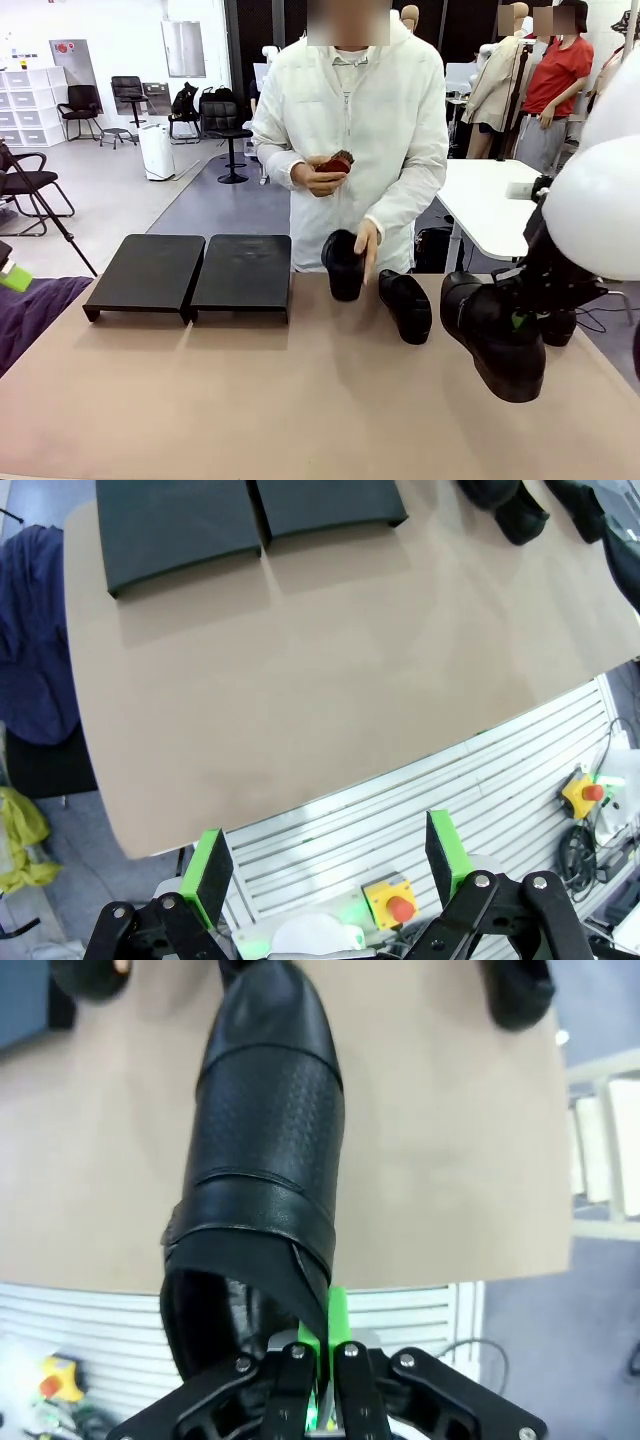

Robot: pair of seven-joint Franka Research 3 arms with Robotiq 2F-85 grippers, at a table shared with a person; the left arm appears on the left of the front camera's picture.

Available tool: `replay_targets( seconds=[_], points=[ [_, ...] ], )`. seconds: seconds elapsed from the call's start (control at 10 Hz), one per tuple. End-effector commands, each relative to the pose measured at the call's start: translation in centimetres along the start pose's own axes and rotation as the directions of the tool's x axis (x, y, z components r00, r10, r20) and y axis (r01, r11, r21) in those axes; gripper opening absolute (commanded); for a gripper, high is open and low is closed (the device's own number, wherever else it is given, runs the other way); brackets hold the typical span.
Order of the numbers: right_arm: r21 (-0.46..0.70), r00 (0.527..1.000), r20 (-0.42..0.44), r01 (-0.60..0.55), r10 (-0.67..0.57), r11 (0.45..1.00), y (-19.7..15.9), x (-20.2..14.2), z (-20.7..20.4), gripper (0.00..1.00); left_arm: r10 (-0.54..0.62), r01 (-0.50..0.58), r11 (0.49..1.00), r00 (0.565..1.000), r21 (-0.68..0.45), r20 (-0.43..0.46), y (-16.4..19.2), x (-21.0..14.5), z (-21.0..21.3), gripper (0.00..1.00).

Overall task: Organize the shoes by placing them on the stand.
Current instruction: Pick up one Shoe and place it in the middle of the table.

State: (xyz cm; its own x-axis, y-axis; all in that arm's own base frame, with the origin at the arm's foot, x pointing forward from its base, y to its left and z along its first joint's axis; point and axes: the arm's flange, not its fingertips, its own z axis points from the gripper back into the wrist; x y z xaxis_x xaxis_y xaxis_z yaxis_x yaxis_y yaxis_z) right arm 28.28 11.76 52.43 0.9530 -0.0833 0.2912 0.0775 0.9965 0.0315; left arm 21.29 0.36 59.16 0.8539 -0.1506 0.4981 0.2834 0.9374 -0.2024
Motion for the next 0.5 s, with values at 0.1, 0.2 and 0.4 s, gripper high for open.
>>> replay_targets(
  seconds=[0.1, 0.2, 0.4],
  points=[
    [-0.005, 0.990, -0.075, 0.121, -0.121, 0.993, -10.7, 1.4, 2.9, 0.00, -0.004, 0.004, 1.000, 1.000, -0.011, 0.000, 0.0, -0.1, 0.1, 1.00],
    [-0.038, 0.974, -0.082, 0.209, -0.211, 0.977, -14.8, 0.7, 3.9, 0.00, -0.004, 0.004, 1.000, 1.000, -0.011, 0.000, 0.0, -0.1, 0.1, 1.00],
    [0.015, 0.945, -0.098, 0.315, -0.312, 0.949, -21.9, -0.8, 4.6, 0.00, -0.004, 0.004, 1.000, 1.000, -0.011, 0.000, 0.0, -0.1, 0.1, 1.00]
  ],
)
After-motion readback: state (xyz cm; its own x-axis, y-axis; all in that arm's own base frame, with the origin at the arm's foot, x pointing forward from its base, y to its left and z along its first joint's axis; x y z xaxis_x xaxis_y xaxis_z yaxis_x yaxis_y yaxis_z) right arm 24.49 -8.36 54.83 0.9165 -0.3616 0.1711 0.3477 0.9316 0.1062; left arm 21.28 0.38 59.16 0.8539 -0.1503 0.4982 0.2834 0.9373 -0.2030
